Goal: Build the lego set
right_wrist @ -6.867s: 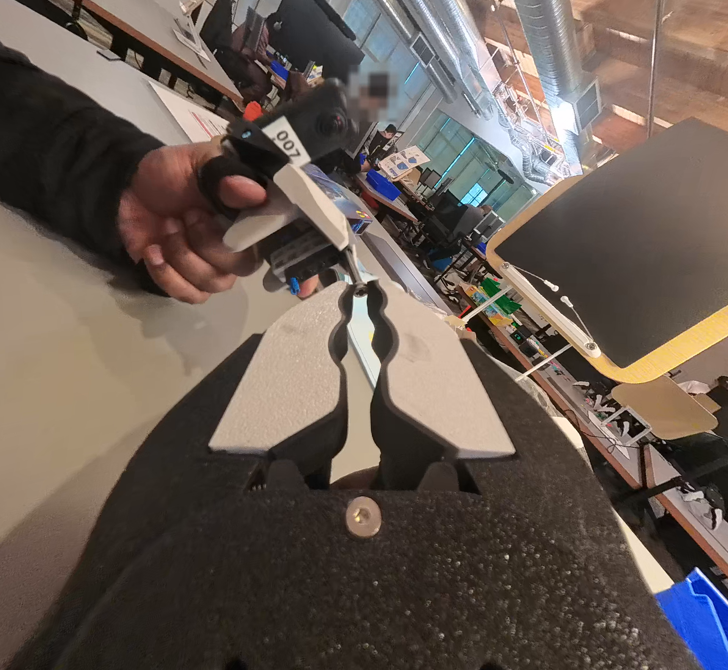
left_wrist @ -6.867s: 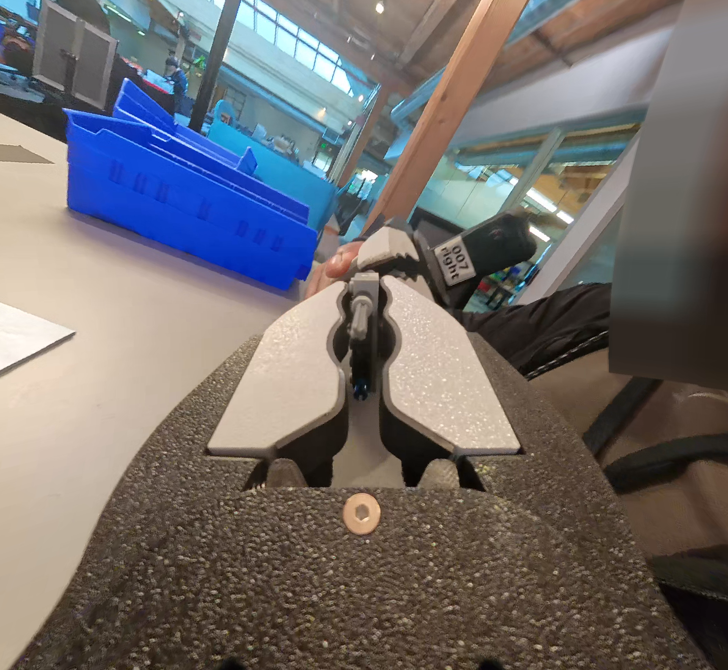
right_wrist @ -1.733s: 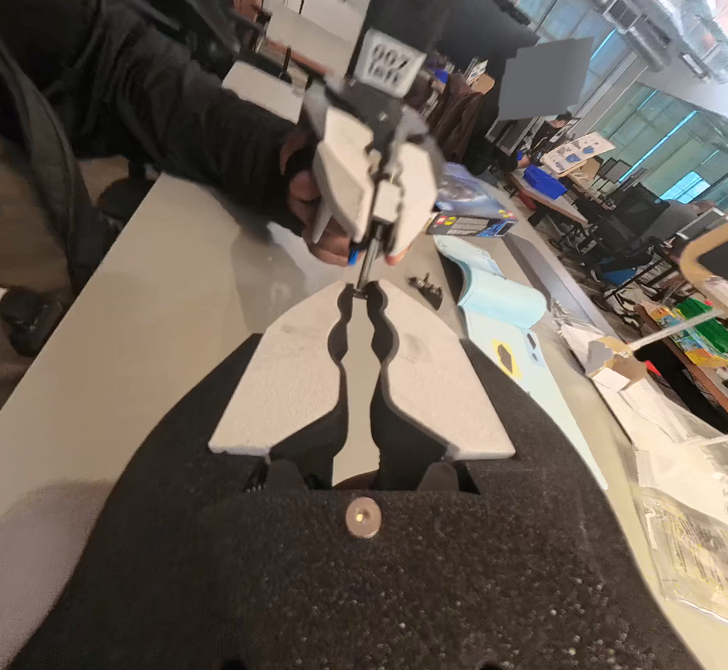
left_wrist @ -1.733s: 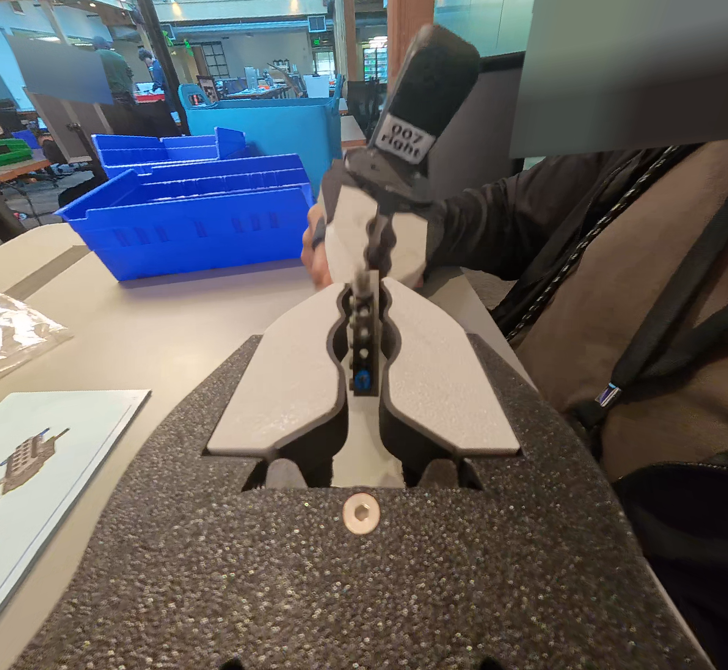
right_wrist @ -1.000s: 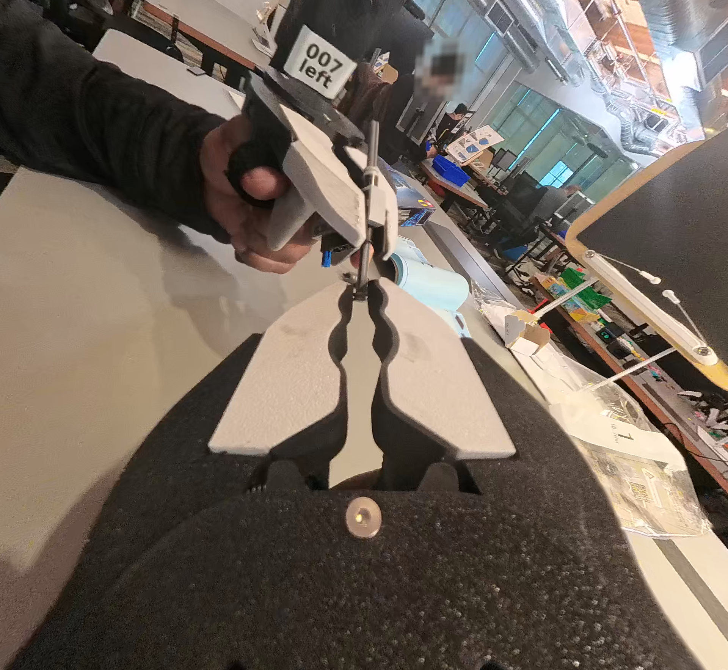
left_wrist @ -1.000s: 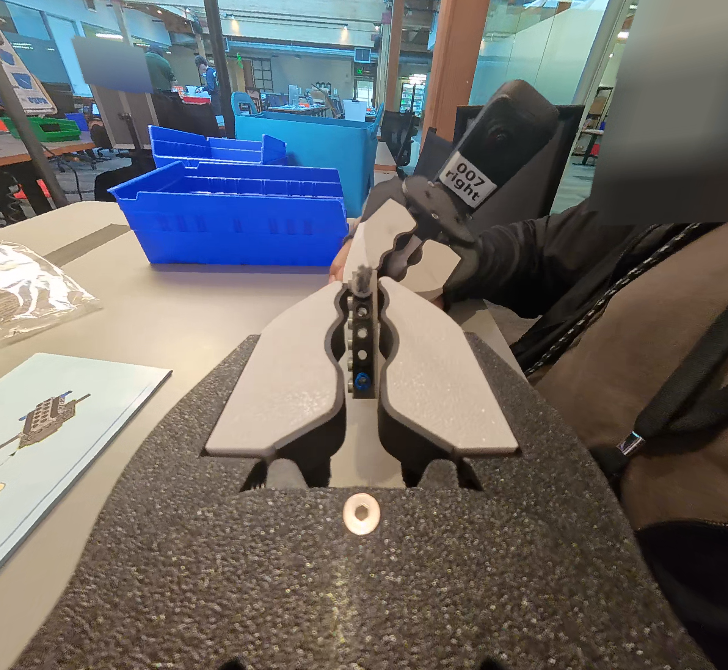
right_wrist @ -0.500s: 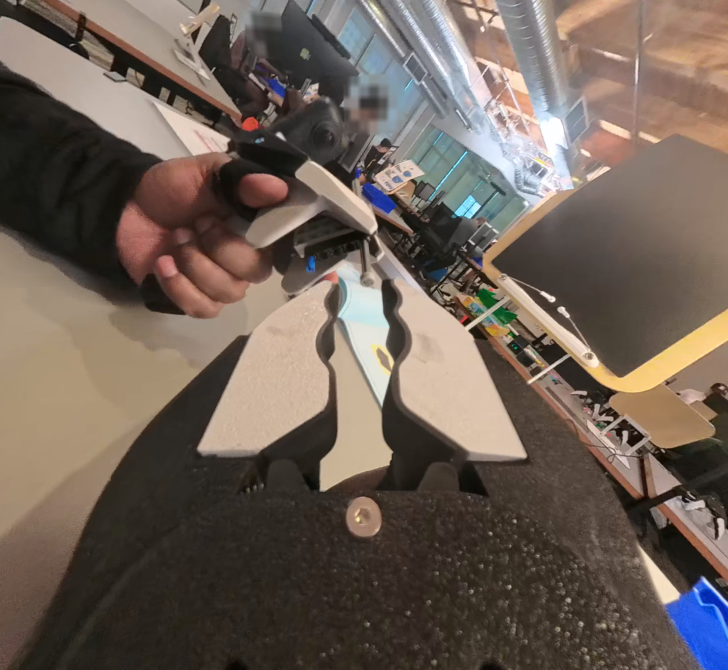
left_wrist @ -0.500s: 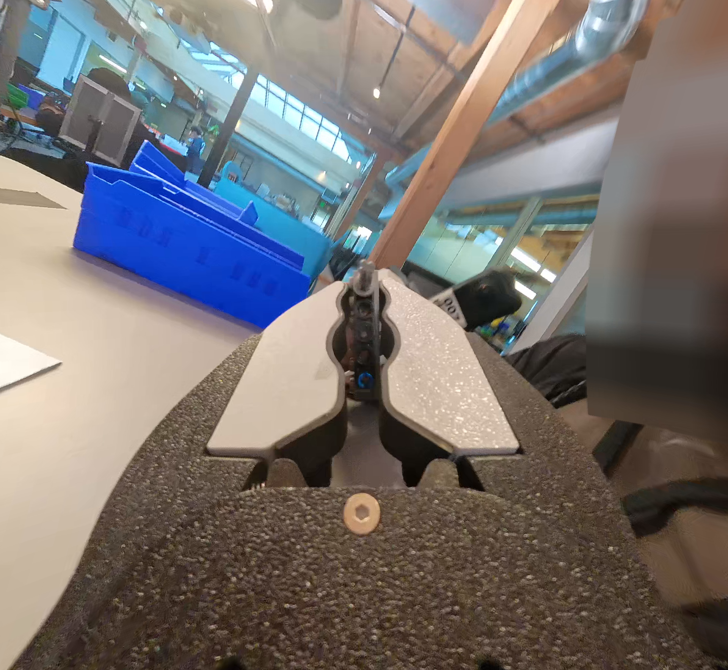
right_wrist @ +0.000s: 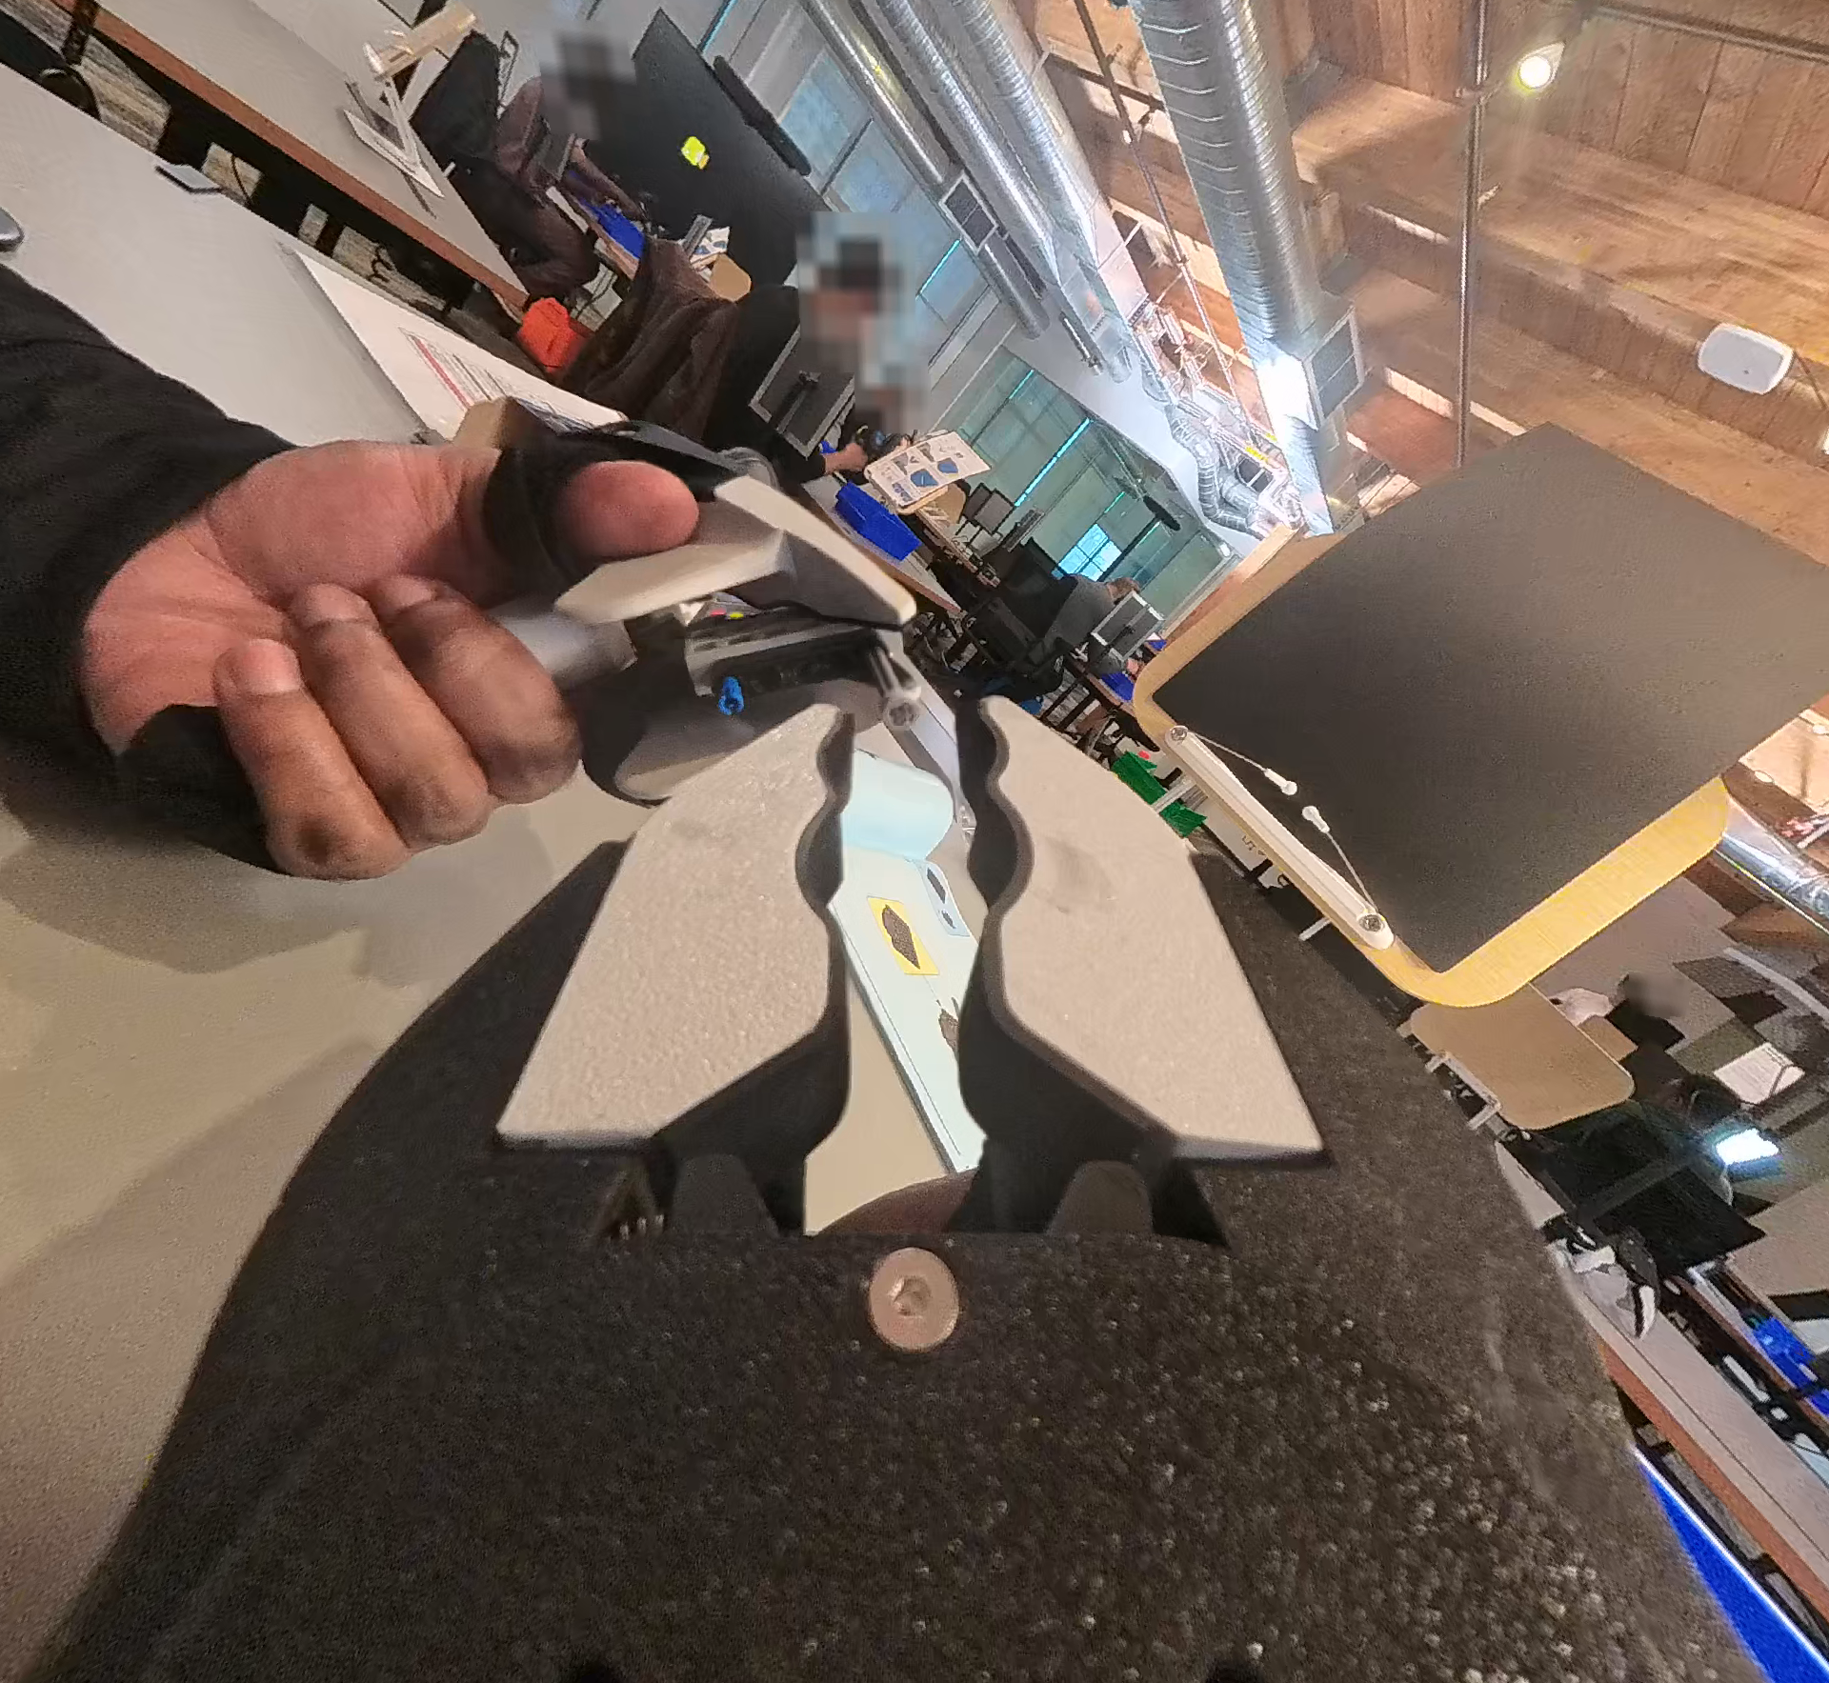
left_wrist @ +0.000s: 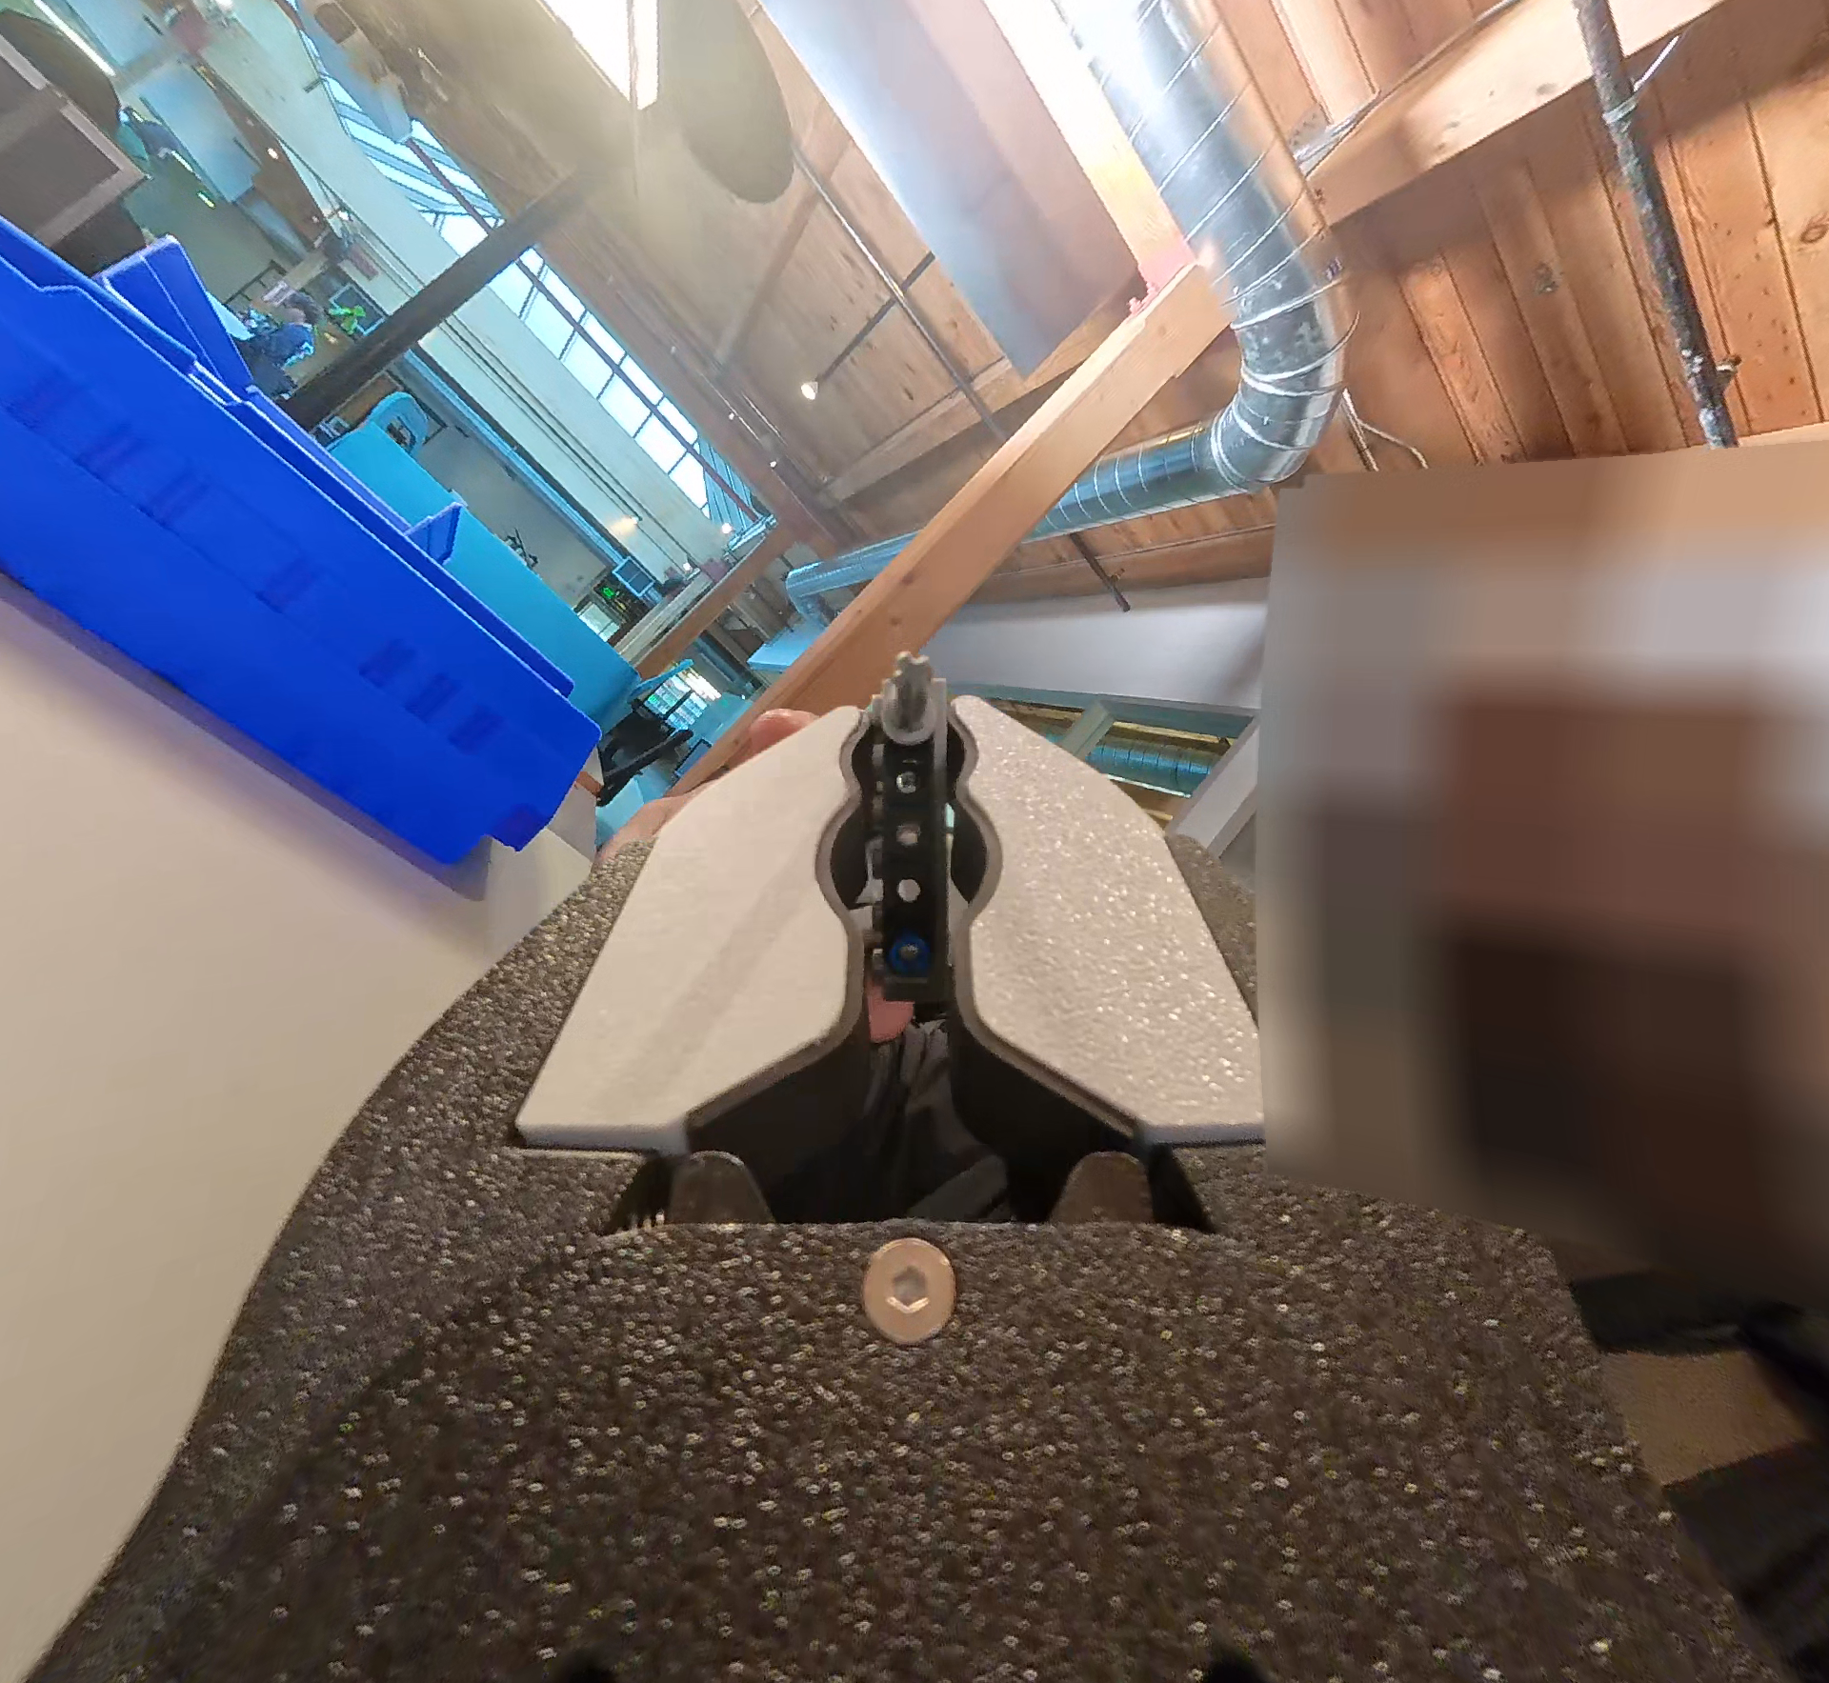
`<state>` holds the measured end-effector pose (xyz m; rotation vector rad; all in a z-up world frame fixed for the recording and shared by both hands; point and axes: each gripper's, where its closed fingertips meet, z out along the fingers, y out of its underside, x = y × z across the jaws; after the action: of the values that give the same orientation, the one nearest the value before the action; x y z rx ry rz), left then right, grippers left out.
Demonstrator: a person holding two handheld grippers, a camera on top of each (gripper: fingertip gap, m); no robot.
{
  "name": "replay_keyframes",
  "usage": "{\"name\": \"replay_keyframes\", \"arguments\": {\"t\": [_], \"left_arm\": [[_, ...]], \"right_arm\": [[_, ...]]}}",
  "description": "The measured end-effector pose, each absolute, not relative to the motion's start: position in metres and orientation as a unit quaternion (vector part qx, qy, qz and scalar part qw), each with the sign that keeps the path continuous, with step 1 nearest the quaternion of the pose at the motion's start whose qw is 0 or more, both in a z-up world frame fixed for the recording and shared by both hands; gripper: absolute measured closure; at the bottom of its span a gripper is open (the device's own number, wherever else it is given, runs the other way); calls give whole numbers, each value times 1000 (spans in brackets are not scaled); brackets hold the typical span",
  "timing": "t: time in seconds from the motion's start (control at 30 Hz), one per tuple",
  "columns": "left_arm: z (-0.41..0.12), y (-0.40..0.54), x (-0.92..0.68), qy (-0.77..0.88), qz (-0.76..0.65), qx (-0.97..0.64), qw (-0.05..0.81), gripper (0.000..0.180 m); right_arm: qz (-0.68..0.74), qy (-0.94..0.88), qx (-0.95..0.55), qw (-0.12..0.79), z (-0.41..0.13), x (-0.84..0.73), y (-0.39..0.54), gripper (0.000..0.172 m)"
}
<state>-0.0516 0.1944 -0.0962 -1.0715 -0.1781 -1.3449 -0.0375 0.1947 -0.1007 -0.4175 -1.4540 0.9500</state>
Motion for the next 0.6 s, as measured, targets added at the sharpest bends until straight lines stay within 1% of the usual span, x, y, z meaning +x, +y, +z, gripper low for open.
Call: {"name": "replay_keyframes", "arguments": {"t": [0.27, 0.6], "left_arm": [[-97, 194, -47, -56, -565, -494, 659, 169], [-100, 195, -45, -41, -528, -525, 667, 169]], "right_arm": [[407, -644, -178, 623, -106, -39, 194, 162], [411, -656, -175, 608, -109, -38, 194, 164]]}}
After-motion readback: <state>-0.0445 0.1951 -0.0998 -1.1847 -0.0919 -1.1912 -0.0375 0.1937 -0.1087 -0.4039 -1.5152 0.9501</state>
